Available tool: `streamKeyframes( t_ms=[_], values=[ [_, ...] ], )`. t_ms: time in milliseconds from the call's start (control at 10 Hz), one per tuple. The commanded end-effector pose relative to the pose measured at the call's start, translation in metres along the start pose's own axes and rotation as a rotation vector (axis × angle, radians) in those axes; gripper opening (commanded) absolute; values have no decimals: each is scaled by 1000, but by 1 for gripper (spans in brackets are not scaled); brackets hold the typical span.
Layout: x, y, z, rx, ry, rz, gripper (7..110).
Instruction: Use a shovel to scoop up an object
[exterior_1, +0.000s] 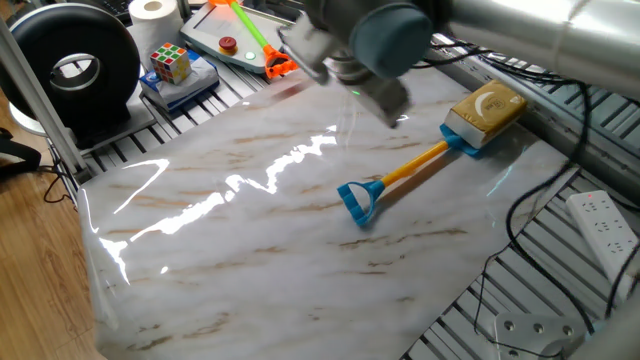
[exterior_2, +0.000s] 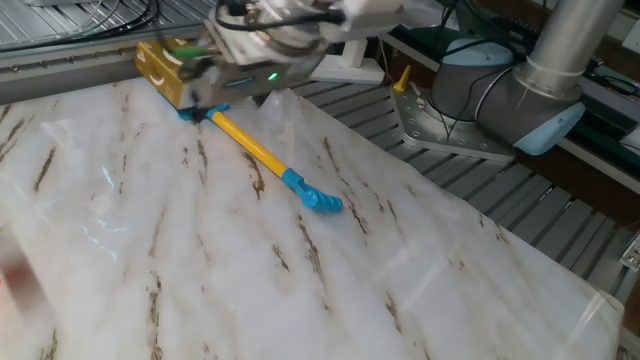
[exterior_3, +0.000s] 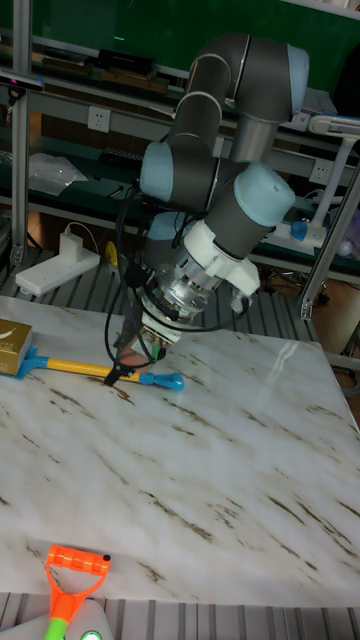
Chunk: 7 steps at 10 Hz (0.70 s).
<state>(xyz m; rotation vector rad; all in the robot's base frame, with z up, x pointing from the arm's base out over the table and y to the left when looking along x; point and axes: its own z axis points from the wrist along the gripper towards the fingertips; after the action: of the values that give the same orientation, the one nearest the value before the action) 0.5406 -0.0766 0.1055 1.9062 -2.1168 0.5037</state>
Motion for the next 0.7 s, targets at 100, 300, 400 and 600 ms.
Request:
streamKeyframes(
  t_ms=[100, 300, 400, 600],
  values=[
    [-59, -53, 10, 0, -193, 478, 7],
    [-106, -70, -7, -60, -412, 864, 7],
    [-130, -93, -20, -70, -553, 1032, 7],
    [-158, -72, -41, -258, -614, 1326, 7]
  ],
)
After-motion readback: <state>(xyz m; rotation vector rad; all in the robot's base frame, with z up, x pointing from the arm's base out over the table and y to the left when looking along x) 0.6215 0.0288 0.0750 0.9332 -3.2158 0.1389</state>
